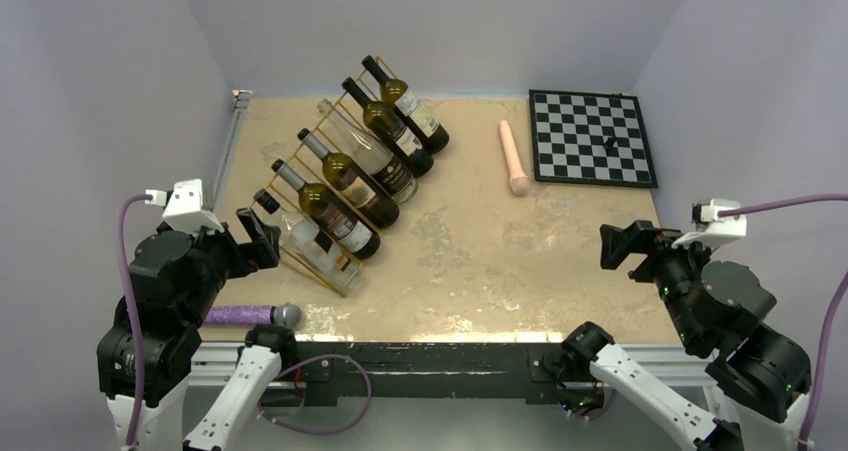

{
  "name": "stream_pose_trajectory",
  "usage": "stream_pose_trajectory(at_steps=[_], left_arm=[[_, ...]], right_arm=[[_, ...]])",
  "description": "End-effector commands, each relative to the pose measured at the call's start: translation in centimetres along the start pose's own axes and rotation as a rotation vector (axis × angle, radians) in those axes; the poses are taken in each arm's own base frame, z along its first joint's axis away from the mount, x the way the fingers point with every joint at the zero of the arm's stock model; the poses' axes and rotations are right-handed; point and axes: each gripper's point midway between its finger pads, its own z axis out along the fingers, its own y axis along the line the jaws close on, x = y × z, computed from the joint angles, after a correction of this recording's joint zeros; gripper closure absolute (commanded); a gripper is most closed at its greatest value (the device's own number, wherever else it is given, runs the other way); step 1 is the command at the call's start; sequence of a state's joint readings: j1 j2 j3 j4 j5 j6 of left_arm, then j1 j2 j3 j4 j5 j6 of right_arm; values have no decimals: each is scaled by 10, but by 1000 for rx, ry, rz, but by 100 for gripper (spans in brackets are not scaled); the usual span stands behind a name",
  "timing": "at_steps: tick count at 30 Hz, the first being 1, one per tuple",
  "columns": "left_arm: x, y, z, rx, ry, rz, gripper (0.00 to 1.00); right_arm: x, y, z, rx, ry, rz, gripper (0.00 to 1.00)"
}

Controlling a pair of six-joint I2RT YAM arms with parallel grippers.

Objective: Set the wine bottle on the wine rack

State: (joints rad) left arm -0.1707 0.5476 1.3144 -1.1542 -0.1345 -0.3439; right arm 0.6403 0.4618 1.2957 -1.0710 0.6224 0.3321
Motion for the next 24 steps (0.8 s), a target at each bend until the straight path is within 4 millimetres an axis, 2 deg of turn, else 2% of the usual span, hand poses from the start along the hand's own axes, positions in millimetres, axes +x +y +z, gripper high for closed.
stream_pose_trajectory(at_steps=[1,7,14,24], left_arm=[[6,4,0,-14,14,4,1],[-2,0,-5,-1,-14,-30,1],[-12,-23,-18,134,-40,-14,1],[-20,-22,-25,146,-111,9,1]], right_arm=[[-6,4,-8,-55,-35,39,2],[-8,3,-16,-79,-43,66,2],[-12,3,-24,-104,-54,86,2],[-15,2,-29,-115,-62,99,2]])
